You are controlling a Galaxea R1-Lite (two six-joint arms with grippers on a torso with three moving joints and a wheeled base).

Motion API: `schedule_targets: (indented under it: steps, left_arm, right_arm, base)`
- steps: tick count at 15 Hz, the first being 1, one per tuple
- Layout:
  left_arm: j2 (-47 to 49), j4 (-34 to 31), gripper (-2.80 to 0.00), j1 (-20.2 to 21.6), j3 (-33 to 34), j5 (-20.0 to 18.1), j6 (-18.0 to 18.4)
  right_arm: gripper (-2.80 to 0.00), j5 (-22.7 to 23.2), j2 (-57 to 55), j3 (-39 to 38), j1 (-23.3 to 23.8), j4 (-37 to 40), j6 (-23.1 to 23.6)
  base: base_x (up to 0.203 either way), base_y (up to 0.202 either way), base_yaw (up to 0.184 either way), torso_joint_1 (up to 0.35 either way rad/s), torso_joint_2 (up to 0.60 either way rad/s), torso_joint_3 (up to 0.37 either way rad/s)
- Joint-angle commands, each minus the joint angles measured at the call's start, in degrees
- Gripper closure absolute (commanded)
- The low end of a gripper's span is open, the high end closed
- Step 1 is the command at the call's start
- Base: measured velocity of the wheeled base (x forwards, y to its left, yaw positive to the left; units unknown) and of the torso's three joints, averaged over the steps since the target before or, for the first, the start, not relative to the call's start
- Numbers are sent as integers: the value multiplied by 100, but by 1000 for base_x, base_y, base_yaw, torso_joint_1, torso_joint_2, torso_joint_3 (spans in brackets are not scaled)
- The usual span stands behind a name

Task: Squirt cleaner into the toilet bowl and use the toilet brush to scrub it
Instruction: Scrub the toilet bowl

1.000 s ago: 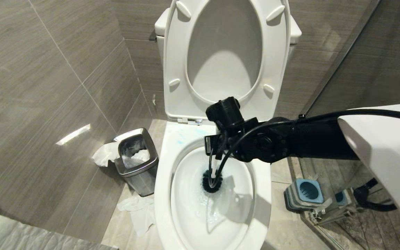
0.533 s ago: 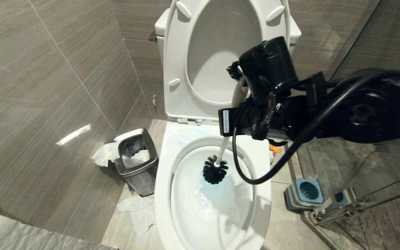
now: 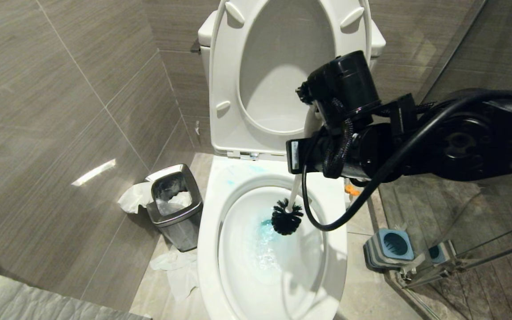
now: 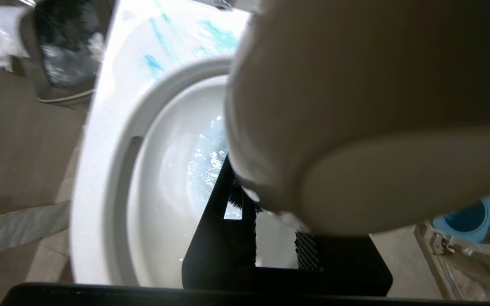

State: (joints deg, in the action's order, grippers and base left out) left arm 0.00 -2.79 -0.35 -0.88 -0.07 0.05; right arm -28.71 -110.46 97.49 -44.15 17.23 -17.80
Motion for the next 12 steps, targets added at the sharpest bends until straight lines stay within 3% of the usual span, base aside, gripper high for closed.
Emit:
schedule_targets:
  steps: [1,7,12]
  left_arm:
    - [9,-2,0,0,0,-1,-5]
    - [9,-2,0,0,0,-1,-5]
    - [9,-2,0,0,0,-1,-5]
  right_arm:
    - [0,-20,-640,146,200,10,-11]
    - [0,-12,-1701,1450,386,26,5]
    - [0,16,-1669,1355,-44,35,-48]
  base:
    - [0,0,0,0,0,0]
    - [0,0,0,0,0,0]
    - [0,0,0,0,0,0]
